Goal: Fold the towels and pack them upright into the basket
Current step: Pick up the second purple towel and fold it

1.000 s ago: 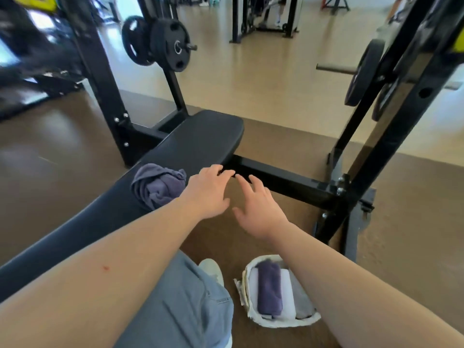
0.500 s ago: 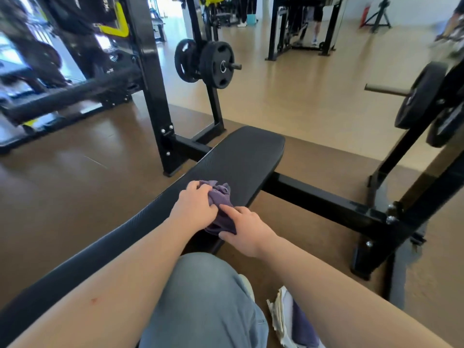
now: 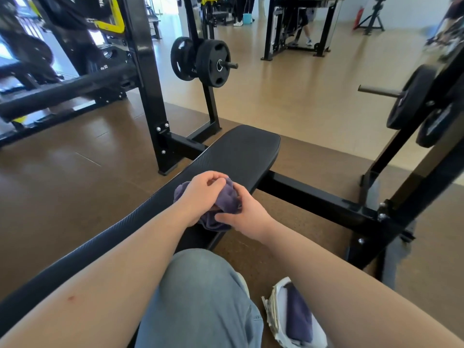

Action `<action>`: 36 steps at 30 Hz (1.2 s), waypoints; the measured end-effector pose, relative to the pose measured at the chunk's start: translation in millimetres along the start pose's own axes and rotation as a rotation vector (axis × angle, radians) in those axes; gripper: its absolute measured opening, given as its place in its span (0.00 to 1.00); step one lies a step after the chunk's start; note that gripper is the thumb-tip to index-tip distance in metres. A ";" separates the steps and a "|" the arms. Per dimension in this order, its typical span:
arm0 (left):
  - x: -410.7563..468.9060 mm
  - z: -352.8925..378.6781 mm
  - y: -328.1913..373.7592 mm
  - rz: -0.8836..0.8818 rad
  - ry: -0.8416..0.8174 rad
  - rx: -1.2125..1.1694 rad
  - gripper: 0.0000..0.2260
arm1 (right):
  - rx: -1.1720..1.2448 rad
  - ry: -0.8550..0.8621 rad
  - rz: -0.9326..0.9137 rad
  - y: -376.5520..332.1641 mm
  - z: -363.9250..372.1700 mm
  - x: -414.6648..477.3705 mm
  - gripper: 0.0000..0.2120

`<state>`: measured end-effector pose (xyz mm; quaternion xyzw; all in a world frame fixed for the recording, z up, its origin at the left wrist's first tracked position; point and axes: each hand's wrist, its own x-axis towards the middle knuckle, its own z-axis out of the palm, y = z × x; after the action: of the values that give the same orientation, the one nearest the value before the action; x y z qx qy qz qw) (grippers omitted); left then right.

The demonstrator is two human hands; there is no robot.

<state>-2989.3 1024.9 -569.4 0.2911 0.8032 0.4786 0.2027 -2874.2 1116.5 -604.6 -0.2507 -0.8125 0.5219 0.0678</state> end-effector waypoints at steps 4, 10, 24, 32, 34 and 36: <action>-8.7 9.6 23.9 0.111 -0.070 -0.120 0.10 | 0.092 0.254 0.001 -0.1 -27.6 -10.4 0.18; -17.6 43.0 41.9 0.307 -0.268 0.097 0.21 | 0.362 0.358 0.005 -6.6 -91.4 -39.4 0.17; -45.9 136.4 117.7 0.233 -0.154 0.140 0.13 | -0.210 0.314 0.108 49.0 -197.9 -139.6 0.06; -45.1 163.5 119.2 0.207 -0.123 0.216 0.11 | -0.533 0.277 0.473 109.5 -241.1 -185.3 0.04; -40.0 164.4 115.8 0.197 -0.122 0.248 0.10 | -0.515 0.321 0.513 118.8 -252.4 -192.0 0.05; -38.8 167.8 111.6 0.176 -0.132 0.240 0.09 | -0.441 0.403 0.502 125.9 -260.5 -195.0 0.05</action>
<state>-2828.3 1150.0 -545.8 0.4131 0.8110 0.3751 0.1760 -2566.3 1276.8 -569.9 -0.5477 -0.7890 0.2754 0.0409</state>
